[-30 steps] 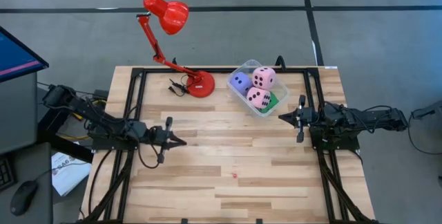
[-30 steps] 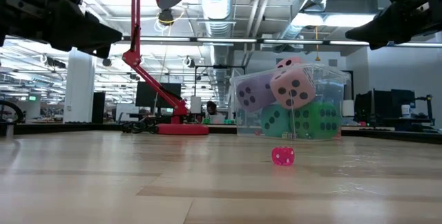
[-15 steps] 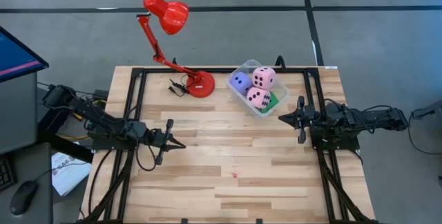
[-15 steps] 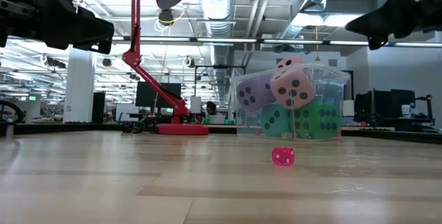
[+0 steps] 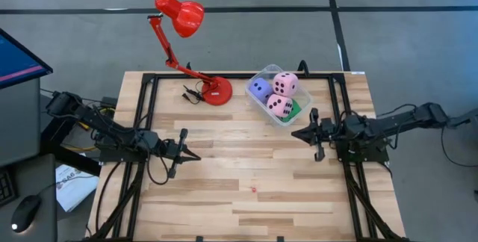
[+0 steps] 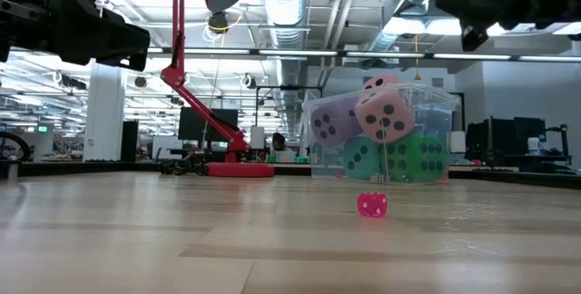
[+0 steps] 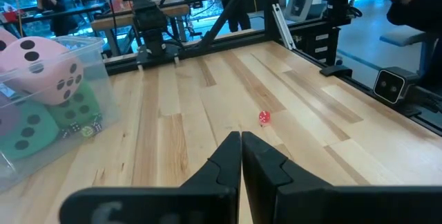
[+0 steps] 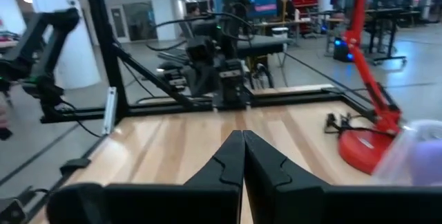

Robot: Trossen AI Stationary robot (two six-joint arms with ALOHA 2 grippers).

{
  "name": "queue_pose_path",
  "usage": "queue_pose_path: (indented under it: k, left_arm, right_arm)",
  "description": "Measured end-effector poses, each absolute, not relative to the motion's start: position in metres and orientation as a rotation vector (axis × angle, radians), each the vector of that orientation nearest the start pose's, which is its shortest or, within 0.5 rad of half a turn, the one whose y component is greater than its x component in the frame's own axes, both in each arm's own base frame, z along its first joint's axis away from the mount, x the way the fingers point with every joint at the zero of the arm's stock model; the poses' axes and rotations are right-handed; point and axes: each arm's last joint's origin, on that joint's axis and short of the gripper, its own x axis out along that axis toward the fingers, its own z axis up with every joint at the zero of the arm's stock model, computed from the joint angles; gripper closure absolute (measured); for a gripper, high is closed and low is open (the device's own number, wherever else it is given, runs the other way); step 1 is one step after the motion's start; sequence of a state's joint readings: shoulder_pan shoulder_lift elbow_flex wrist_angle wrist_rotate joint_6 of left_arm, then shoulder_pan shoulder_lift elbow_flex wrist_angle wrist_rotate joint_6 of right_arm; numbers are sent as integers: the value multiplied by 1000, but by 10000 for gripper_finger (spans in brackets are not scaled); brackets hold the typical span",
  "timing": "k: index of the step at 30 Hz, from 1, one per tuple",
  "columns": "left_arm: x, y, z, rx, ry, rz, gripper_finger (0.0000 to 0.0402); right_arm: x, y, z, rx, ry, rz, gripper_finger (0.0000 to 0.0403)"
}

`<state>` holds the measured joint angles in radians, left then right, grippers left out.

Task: Pick & Place Dice
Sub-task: Put the small pink dice into the transparent bin

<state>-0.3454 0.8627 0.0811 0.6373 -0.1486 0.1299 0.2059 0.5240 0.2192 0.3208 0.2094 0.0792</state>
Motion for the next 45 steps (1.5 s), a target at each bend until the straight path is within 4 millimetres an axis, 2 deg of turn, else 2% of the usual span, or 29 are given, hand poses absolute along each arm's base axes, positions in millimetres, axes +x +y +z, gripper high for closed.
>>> queue_pose_path:
  k: [7, 16, 23, 28, 32, 39, 45]
  left_arm:
    - [152, -50, 160, 164, 128, -206, 401]
    - [152, -50, 160, 165, 128, -205, 401]
    - [152, -50, 160, 164, 128, -206, 401]
    - [152, -50, 160, 164, 128, -205, 401]
    - [152, -50, 160, 164, 128, -205, 401]
    - [152, -50, 160, 164, 128, -206, 401]
    - [152, -50, 160, 165, 128, -206, 401]
  right_arm:
    - [149, 41, 217, 117, -9, 103, 403]
    - [162, 57, 201, 89, 76, 162, 403]
    - [178, 52, 197, -29, 11, 109, 403]
    - [187, 46, 197, -20, -35, 61, 403]
    - [193, 43, 190, -24, -9, 40, 403]
    - [199, 46, 179, -2, 40, 46, 403]
    - [207, 48, 179, 2, 23, 46, 403]
